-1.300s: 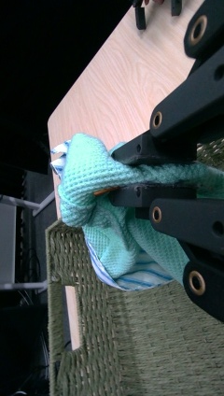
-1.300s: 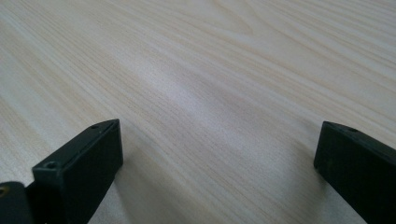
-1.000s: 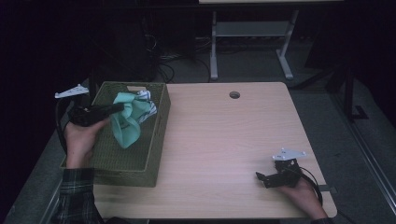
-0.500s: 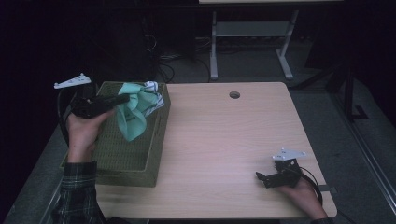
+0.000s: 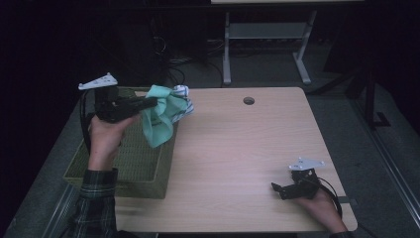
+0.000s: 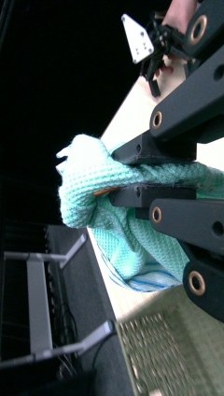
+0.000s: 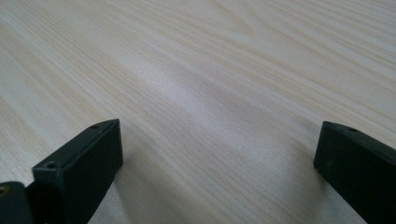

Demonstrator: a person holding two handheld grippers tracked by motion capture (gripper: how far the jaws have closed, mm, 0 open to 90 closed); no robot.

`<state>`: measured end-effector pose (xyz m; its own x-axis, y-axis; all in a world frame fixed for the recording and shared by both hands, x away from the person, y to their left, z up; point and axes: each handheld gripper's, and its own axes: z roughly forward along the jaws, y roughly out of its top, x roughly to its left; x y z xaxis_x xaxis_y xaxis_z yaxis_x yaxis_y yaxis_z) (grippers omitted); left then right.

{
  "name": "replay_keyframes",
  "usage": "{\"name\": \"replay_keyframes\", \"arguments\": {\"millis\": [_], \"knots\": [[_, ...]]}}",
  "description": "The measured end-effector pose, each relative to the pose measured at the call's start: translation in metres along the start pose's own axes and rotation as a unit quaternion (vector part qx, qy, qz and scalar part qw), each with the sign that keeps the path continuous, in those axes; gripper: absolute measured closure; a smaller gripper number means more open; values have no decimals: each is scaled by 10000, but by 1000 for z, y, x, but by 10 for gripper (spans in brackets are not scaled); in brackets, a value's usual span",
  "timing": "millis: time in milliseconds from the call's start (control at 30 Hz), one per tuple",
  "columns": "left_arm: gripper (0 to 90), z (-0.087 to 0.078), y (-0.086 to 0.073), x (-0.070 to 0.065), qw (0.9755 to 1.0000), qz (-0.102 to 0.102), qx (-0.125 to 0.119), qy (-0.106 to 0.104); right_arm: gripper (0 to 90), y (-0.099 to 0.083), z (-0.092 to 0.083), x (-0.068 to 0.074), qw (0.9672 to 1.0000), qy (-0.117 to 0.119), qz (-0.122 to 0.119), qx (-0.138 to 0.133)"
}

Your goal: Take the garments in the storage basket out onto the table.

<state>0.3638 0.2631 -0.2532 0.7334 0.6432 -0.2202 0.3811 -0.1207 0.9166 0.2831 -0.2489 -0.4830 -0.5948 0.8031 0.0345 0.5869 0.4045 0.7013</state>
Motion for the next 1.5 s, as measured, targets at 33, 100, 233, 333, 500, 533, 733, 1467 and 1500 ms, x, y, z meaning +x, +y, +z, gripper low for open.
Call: {"name": "replay_keyframes", "arguments": {"millis": [33,100,233,333,500,533,733,1467,1500], "knots": [[814,3,1,-2,10000,23,6,-29,6,0,0,0,10000,0,1,2],[814,9,2,-7,9999,59,38,-84,7,0,0,0,10000,8,23,14],[814,22,3,-17,9997,142,87,-191,6,0,0,0,10000,8,22,14],[814,34,3,-24,9992,166,136,-323,7,0,0,0,10000,7,21,12],[814,51,2,-33,9982,209,181,-528,7,0,0,0,10000,8,20,13],[814,55,1,-36,9980,190,177,-579,7,0,0,0,10000,7,23,11],[814,75,-3,-48,9966,188,224,-775,6,0,0,0,10000,8,25,11],[814,142,-43,-80,9894,115,677,-1276,7,0,0,0,10000,10,32,12],[814,144,-44,-82,9891,120,705,-1291,6,0,0,0,10000,11,33,13]]}}
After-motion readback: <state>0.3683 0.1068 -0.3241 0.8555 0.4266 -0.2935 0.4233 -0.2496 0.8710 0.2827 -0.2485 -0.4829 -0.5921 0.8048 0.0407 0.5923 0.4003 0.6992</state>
